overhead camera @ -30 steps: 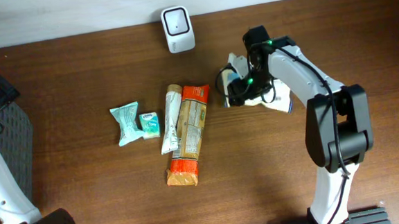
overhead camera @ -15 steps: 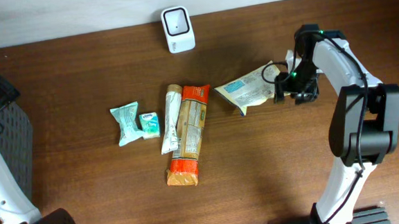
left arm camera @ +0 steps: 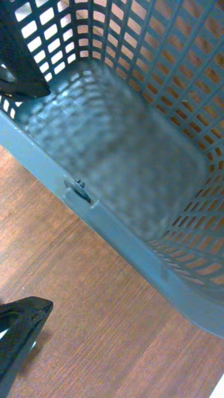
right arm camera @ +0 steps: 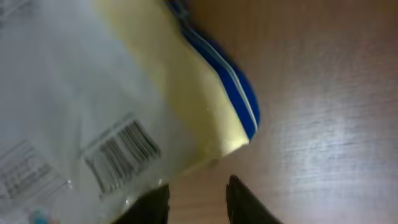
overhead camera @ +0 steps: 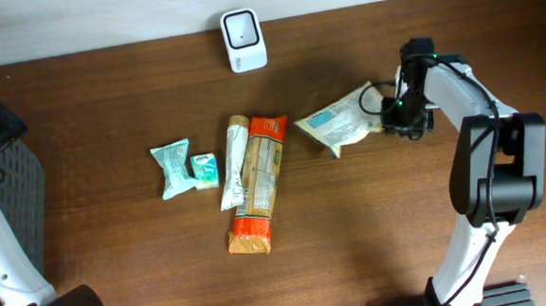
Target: Scan the item barcode
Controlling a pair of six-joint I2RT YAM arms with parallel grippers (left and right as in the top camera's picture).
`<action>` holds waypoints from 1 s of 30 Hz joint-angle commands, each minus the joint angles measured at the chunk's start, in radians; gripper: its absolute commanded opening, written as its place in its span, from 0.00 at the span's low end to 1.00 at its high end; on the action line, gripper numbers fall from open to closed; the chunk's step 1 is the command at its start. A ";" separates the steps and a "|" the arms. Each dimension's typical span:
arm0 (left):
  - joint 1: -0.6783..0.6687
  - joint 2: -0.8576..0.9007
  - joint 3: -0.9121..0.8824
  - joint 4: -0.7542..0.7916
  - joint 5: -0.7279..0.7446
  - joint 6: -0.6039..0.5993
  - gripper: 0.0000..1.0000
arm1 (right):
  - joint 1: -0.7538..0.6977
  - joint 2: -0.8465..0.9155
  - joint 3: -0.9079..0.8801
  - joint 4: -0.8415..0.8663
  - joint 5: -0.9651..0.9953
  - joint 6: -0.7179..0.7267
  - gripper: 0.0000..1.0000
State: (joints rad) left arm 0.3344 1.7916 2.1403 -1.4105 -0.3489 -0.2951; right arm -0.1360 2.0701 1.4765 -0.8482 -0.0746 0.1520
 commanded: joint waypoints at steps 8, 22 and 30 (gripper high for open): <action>0.002 -0.004 0.008 0.002 -0.007 -0.003 0.99 | -0.043 -0.005 0.029 0.206 -0.467 0.041 0.77; 0.002 -0.004 0.008 0.003 -0.007 -0.003 0.99 | 0.194 -0.002 0.019 -0.031 -0.288 -0.039 0.92; 0.002 -0.004 0.008 0.002 -0.007 -0.003 0.99 | 0.193 -0.002 -0.014 -0.031 -0.222 -0.040 0.54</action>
State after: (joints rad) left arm 0.3344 1.7916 2.1403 -1.4097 -0.3485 -0.2951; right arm 0.0612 2.0697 1.4731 -0.8719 -0.3679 0.1101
